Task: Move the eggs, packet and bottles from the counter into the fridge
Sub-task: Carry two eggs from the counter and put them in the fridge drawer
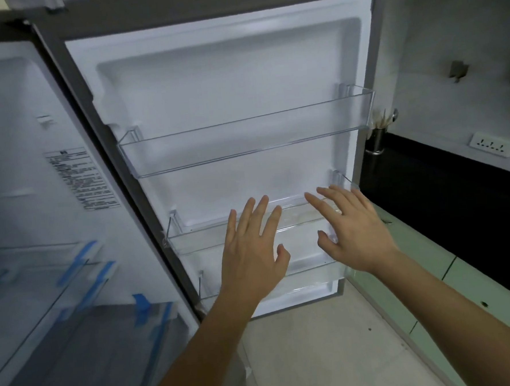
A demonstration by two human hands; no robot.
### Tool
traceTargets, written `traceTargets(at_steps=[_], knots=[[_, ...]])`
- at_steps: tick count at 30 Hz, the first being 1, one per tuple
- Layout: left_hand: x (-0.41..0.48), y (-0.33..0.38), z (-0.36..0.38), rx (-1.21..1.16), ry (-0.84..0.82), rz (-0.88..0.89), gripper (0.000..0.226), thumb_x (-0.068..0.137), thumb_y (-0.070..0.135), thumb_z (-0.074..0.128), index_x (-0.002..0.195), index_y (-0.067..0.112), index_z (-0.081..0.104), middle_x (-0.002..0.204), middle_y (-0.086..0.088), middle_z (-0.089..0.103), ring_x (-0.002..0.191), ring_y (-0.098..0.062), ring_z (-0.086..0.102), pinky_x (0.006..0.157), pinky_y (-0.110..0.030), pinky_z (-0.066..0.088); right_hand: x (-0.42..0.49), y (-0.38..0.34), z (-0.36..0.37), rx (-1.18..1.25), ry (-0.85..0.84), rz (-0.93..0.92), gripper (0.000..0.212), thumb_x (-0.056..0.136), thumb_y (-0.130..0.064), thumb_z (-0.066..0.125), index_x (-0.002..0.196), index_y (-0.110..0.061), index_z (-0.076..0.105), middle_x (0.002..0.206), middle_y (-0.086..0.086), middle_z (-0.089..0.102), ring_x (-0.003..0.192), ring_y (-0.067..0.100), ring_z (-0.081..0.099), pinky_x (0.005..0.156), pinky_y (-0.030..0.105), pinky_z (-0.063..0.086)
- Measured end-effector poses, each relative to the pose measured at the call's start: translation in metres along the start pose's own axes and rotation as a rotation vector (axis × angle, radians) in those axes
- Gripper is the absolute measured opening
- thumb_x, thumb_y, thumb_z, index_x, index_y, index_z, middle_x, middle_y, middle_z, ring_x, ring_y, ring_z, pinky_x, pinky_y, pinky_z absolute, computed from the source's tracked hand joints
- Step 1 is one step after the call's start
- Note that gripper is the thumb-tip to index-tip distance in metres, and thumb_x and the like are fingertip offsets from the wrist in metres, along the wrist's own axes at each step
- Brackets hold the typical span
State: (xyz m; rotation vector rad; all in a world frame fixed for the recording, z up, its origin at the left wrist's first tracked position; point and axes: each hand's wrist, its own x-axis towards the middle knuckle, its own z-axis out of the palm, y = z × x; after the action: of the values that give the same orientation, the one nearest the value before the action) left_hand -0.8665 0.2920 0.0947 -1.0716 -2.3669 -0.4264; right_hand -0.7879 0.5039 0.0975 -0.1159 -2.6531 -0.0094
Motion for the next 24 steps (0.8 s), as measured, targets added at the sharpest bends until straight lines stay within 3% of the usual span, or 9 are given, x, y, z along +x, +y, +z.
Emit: traceTargets(at_steps=[6,12,19,24], knots=[[0.013,0.069,0.018,-0.152,0.001,0.186,0.058,0.087,0.034,0.055,0.143,0.019,0.05,0.154,-0.004,0.043,0.145,-0.025,0.034,0.119,-0.049,0.026,-0.084,0.02,-0.018,0.011,0.11,0.283,0.061,0.088,-0.039,0.051,0.146,-0.019,0.047,0.141,0.009,0.054,0.136,0.031,0.046,0.118,0.05,0.028],[0.007,0.157,0.054,-0.302,-0.173,0.359,0.059,0.087,0.037,0.052,0.143,0.021,0.047,0.154,-0.002,0.041,0.144,-0.023,0.034,0.117,-0.048,0.029,-0.188,0.041,-0.033,-0.049,0.111,0.629,0.061,0.087,-0.036,0.056,0.143,-0.014,0.05,0.139,0.013,0.055,0.131,0.034,0.049,0.108,0.052,0.042],[-0.009,0.255,0.076,-0.467,-0.305,0.682,0.063,0.088,0.045,0.043,0.146,0.022,0.041,0.153,-0.002,0.043,0.142,-0.023,0.036,0.117,-0.049,0.03,-0.282,0.033,-0.073,-0.243,0.101,0.985,0.062,0.085,-0.036,0.052,0.144,-0.017,0.049,0.141,0.011,0.055,0.134,0.033,0.047,0.111,0.052,0.039],[-0.047,0.302,0.072,-0.592,-0.35,0.959,0.063,0.085,0.044,0.05,0.144,0.022,0.046,0.15,0.0,0.046,0.14,-0.022,0.039,0.116,-0.048,0.031,-0.34,-0.014,-0.096,-0.403,0.083,1.279,0.063,0.086,-0.036,0.053,0.146,-0.019,0.047,0.143,0.011,0.054,0.138,0.032,0.044,0.115,0.051,0.037]])
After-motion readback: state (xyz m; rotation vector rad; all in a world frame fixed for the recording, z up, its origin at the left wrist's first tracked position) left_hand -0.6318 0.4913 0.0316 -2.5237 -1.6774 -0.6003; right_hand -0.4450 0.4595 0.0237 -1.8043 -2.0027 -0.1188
